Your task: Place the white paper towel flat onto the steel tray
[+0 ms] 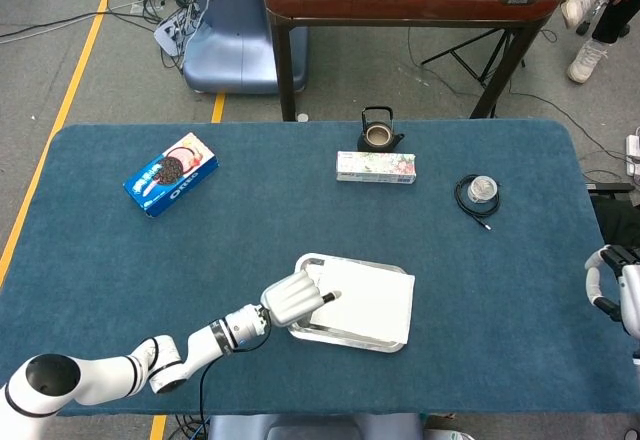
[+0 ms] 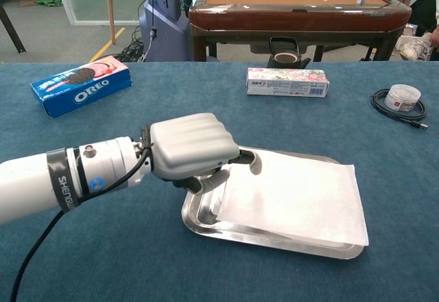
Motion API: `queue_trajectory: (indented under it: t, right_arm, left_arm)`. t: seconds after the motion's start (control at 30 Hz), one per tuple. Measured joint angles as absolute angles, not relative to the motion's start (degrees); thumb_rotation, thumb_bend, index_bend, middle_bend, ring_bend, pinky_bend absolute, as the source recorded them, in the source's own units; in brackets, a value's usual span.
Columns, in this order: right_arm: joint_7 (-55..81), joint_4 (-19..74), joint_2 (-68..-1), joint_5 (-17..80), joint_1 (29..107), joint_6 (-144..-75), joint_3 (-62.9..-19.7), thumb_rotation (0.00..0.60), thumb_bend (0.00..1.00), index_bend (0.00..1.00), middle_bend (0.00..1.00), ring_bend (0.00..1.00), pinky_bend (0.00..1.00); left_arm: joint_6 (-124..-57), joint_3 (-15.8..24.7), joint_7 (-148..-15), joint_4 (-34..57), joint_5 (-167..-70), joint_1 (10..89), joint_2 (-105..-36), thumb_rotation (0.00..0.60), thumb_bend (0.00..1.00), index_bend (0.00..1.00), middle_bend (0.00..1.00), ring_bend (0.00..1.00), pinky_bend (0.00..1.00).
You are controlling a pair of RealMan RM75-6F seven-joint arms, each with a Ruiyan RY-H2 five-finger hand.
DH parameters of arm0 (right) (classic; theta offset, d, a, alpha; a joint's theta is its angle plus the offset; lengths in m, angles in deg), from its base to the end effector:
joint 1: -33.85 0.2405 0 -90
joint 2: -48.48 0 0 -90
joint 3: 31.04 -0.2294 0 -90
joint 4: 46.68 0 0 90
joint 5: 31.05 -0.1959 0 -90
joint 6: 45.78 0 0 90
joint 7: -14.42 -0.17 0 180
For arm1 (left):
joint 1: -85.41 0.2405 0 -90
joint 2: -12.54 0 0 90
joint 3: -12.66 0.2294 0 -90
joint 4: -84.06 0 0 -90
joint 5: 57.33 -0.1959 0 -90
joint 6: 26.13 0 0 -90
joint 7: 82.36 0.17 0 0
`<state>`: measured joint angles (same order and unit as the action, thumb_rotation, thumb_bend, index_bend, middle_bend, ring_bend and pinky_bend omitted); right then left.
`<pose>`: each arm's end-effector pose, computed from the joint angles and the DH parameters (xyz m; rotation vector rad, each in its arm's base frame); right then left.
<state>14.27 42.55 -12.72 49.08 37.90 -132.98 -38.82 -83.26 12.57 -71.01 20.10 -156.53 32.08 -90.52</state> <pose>-0.3009 -0.2151 0.2093 1.2424 -0.7804 0.8578 -0.0455 0.2978 -0.0971 -2.4008 -0.1934 -1.0946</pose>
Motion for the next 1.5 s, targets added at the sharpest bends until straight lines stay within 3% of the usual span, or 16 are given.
queue_trajectory:
  t: [0.67,1.5]
  right_arm:
    - [11.48,43.42,-11.23,48.35,35.94,-135.82,-40.46,0.600,0.52,0.55,0.48,0.38,0.43]
    - [11.55,43.39,-11.55,49.00,36.01,-135.52,-40.55,0.600,0.52,0.55,0.48,0.38,0.43]
  left_arm:
    - [-83.48,14.07,-75.73,26.55,-155.34,32.82,-94.59,0.600,0.65,0.28,1.00,1.00,1.00]
    - [-82.67,15.16,-72.70,25.75,-153.73,34.70,-93.65,0.600,0.65,0.28,1.00,1.00,1.00]
